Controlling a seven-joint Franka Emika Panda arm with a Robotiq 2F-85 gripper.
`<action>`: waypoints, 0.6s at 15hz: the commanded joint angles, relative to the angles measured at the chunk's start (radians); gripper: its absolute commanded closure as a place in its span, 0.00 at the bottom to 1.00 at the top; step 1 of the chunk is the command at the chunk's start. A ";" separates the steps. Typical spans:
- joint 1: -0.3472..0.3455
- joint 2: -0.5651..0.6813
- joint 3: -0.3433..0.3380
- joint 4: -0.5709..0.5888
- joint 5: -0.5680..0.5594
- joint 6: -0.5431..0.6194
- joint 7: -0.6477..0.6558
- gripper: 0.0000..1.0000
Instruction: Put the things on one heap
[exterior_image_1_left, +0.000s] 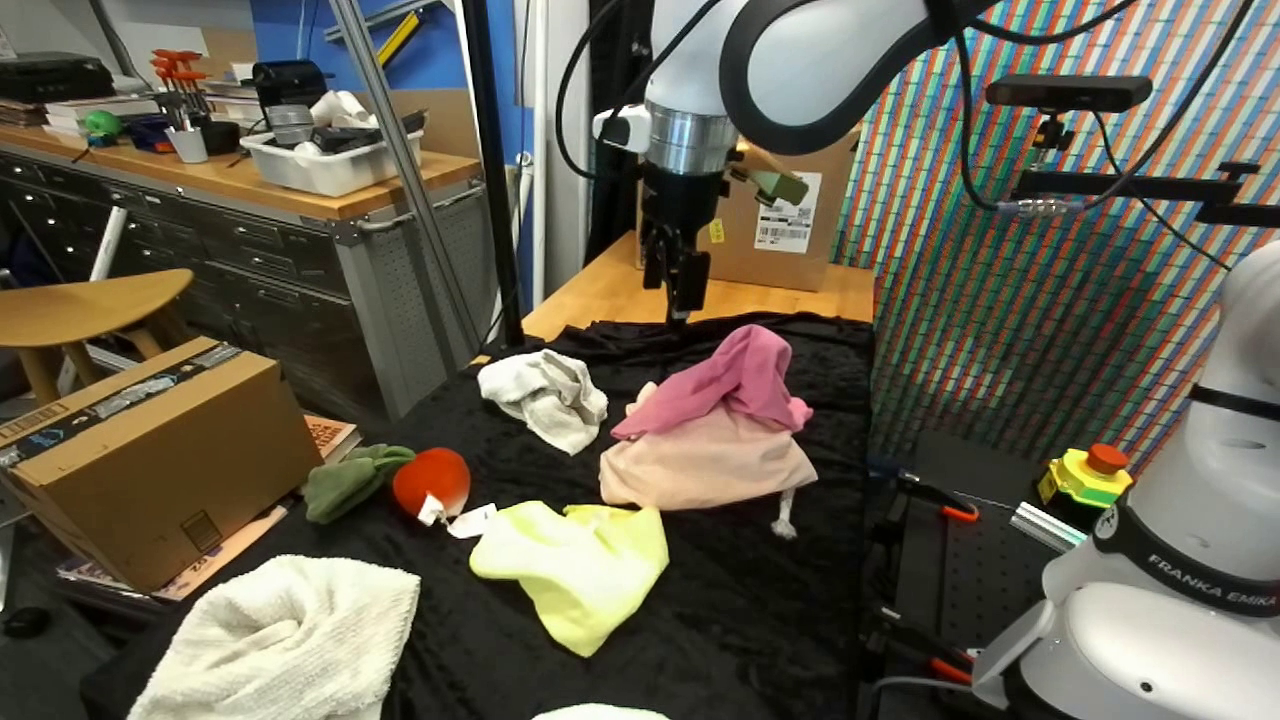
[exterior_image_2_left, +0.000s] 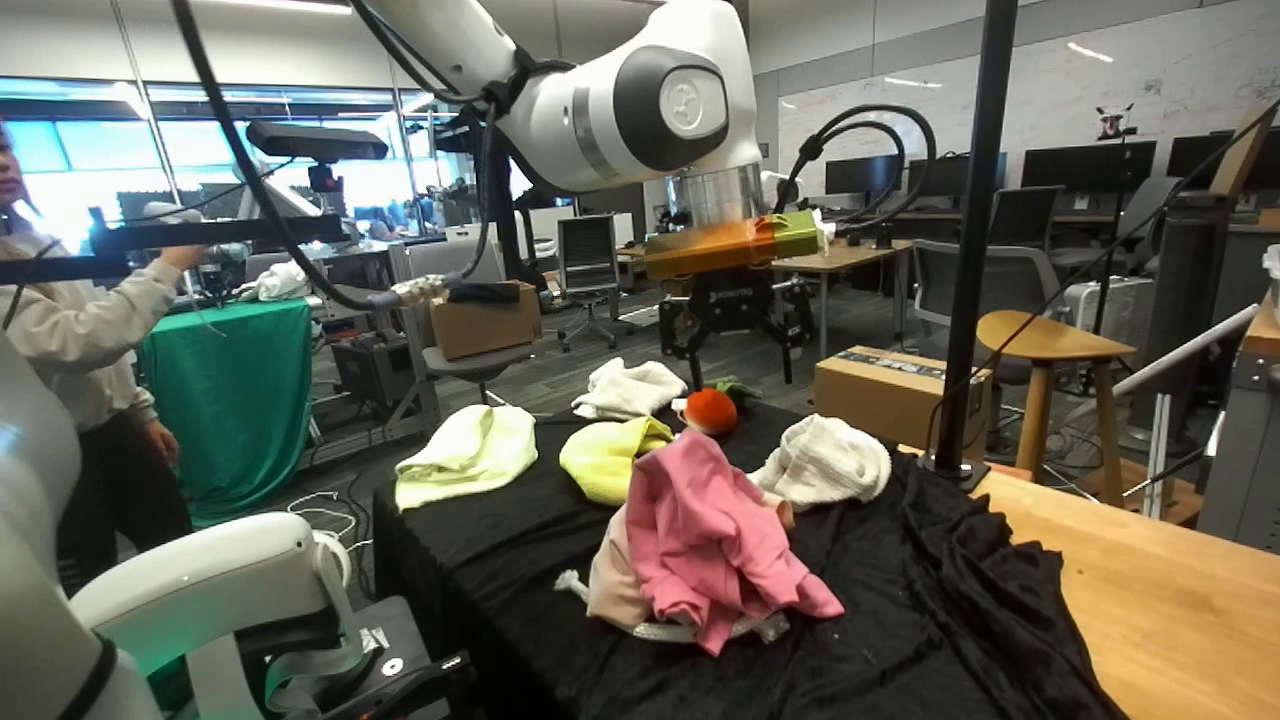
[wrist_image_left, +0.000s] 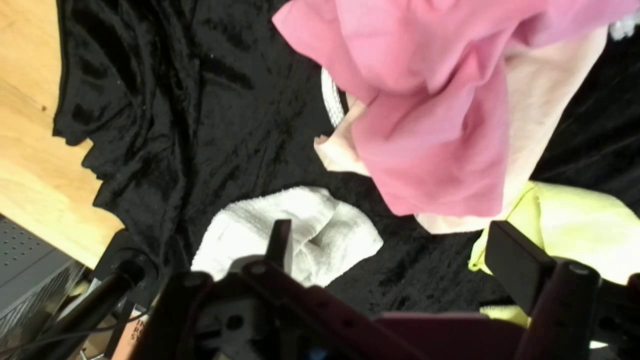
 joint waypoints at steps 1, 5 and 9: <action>0.017 0.139 0.048 0.129 0.003 0.082 0.097 0.00; 0.037 0.311 0.090 0.295 -0.026 0.165 0.274 0.00; 0.073 0.476 0.067 0.468 -0.101 0.180 0.457 0.00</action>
